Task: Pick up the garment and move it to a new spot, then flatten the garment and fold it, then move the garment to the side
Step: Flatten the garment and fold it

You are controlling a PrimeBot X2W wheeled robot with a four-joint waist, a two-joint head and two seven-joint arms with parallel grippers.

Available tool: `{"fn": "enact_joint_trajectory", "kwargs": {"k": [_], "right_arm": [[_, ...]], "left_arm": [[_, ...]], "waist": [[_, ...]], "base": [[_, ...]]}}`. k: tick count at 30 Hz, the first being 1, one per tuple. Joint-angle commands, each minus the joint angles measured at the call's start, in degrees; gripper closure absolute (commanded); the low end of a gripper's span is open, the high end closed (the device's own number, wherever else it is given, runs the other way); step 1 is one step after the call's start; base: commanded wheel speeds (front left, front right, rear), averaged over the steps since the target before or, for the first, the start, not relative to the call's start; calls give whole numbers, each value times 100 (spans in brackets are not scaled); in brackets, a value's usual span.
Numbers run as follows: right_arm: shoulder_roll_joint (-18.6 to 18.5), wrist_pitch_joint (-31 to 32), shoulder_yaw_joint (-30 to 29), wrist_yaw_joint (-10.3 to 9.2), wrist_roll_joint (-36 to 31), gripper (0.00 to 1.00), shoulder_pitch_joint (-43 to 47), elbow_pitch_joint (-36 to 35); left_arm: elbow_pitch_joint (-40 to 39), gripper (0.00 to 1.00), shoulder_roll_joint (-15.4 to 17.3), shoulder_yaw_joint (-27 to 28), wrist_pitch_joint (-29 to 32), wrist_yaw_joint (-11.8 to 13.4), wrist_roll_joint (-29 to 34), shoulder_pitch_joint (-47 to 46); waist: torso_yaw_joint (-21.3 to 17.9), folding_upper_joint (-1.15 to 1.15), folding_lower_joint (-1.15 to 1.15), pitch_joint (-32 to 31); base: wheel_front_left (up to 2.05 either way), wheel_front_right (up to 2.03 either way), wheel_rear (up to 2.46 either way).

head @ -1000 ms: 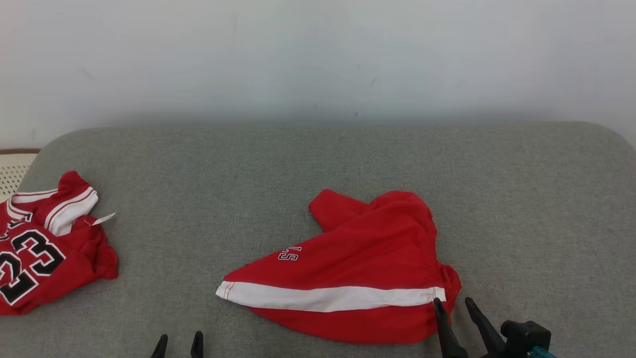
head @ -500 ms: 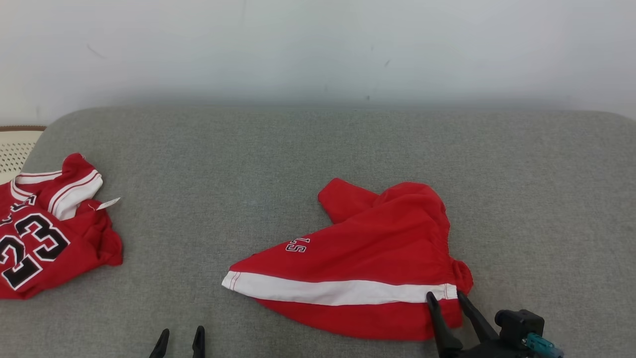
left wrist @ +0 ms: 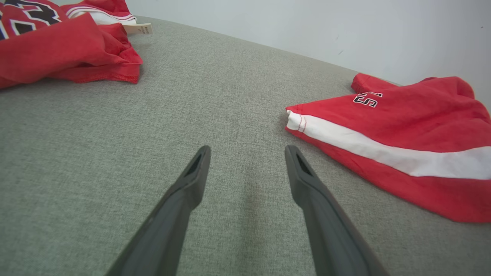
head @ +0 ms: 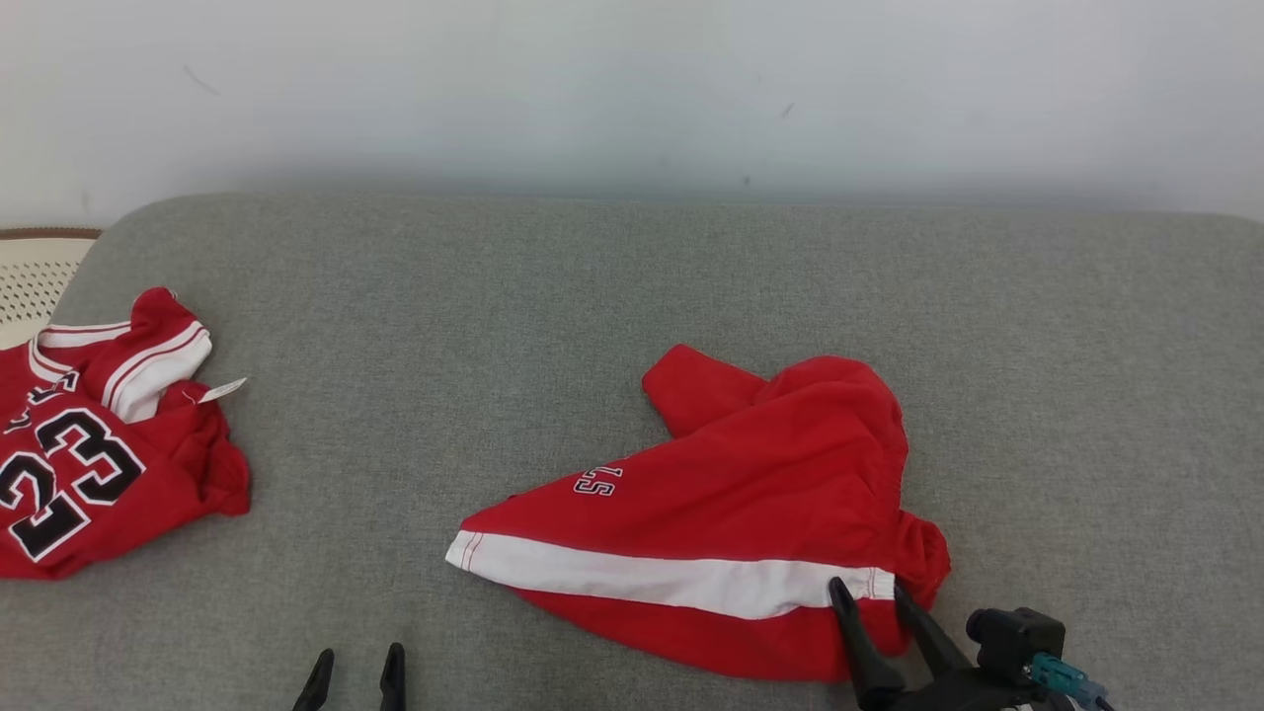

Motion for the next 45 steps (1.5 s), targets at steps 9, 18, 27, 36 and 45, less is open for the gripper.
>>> {"fn": "enact_joint_trajectory", "kwargs": {"k": [9, 18, 27, 36, 45], "right_arm": [[-219, -1, 562, -4, 527, 21, 76, -113], [-215, -1, 526, -4, 708, 53, 18, -160], [-293, -1, 513, -4, 751, 100, 37, -130], [-526, -1, 424, -4, 733, 100, 304, -309], [-585, -1, 477, -4, 643, 100, 204, -362]], "left_arm": [[54, 0, 2, -16, -6, -3, -52, -55], [102, 0, 2, -23, -6, -35, 12, -21], [105, 0, 3, -1, -6, -151, 18, -179], [352, 0, 1, -99, -6, -399, -493, -519], [870, 0, 1, -520, -6, -451, -1278, -864]], "waist": [[-70, 0, 0, 1], [-73, 0, 0, -39], [-114, 0, 0, -84], [-465, 0, 0, -17], [-671, 0, 0, 70]], "base": [[0, 0, 0], [0, 0, 0], [0, 0, 0], [0, 0, 0], [0, 0, 0]]}}
